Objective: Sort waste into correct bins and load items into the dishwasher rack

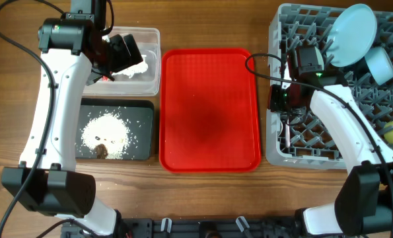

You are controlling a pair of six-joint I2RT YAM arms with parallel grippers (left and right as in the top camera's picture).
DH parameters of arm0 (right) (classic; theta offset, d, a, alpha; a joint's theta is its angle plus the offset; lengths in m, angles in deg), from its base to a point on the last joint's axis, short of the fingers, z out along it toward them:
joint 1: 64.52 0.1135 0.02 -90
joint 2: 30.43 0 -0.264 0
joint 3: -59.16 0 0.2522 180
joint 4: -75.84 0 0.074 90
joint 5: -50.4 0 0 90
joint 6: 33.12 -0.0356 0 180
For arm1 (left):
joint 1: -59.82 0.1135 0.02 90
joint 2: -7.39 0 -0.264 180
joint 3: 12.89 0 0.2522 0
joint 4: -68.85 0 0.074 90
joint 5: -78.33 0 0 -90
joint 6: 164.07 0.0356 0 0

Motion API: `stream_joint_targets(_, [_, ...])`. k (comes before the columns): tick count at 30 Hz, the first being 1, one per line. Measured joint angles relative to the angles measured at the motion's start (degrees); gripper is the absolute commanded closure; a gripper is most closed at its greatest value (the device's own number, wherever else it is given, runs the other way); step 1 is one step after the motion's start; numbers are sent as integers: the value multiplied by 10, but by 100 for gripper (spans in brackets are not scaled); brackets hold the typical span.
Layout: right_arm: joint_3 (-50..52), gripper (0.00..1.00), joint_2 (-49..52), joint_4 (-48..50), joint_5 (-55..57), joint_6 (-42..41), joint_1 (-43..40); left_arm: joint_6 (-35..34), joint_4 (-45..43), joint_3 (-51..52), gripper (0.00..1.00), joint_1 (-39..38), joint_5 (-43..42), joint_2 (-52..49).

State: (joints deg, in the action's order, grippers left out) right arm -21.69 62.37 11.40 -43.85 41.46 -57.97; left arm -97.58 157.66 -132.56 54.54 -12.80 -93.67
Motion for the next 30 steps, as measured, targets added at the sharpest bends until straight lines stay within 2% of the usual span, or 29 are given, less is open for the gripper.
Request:
stream_joint_targets(2, [0, 90, 0, 13, 0, -2, 0, 0, 0, 0, 0, 0, 0, 0])
stream_joint_targets(4, [0, 94, 0, 10, 1, -5, 0, 0, 0, 0, 0, 0, 0, 0])
stream_joint_targets(12, [-1, 94, 0, -35, 2, -6, -1, 0, 0, 0, 0, 0, 0, 0])
stream_joint_targets(14, [-1, 86, 0, -39, 2, -5, -1, 0, 0, 0, 0, 0, 0, 0])
stream_joint_targets(15, [-1, 74, 0, -38, 2, -4, -1, 0, 0, 0, 0, 0, 0, 0])
stream_joint_targets(16, [-1, 69, 0, -38, 2, -5, -1, 0, 0, 0, 0, 0, 0, 0])
stream_joint_targets(20, [-1, 64, 0, -42, 0, -7, -1, 0, 0, 0, 0, 0, 0, 0])
stream_joint_targets(27, [-31, 41, -24, -62, 20, -6, -7, 0, 1, 0, 0, 0, 0, 0])
stream_joint_targets(29, [-61, 37, -47, -42, 19, 17, -14, 0, 0, 0, 0, 0, 0, 0])
stream_joint_targets(30, [-80, 32, -63, -15, 15, 37, -18, 0, -4, 0, 0, 0, 0, 0])
